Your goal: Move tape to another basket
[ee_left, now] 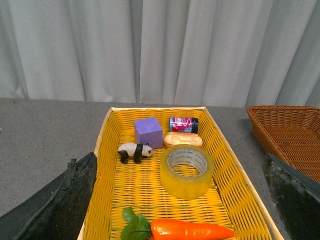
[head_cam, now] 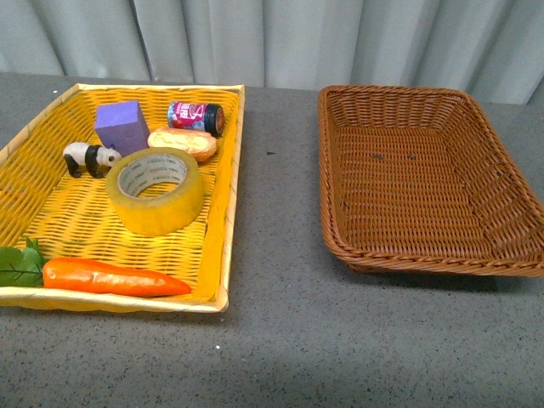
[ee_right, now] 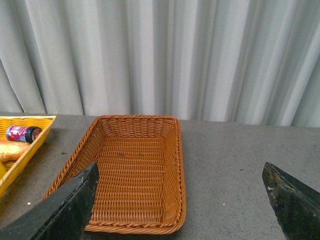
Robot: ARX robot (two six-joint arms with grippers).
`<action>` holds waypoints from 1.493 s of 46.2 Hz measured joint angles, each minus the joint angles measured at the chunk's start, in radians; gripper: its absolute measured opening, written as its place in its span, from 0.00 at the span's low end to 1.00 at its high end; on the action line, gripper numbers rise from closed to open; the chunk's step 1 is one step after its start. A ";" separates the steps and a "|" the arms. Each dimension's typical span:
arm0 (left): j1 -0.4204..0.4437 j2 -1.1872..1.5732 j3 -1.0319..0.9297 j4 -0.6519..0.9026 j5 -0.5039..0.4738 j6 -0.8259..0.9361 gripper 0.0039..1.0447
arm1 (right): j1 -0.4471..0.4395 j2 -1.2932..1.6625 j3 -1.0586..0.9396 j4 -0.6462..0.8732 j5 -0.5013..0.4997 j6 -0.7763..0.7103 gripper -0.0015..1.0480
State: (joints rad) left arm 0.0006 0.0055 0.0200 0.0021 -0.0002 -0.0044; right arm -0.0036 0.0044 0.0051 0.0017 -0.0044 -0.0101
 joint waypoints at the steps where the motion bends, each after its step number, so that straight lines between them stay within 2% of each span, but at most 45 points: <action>1: 0.000 0.000 0.000 0.000 0.000 0.000 0.94 | 0.000 0.000 0.000 0.000 0.000 0.000 0.91; 69: 0.000 0.000 0.000 0.000 0.000 0.000 0.94 | 0.000 0.000 0.000 0.000 0.000 0.000 0.91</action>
State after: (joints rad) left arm 0.0006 0.0055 0.0200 0.0021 -0.0002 -0.0044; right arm -0.0036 0.0044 0.0051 0.0017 -0.0040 -0.0101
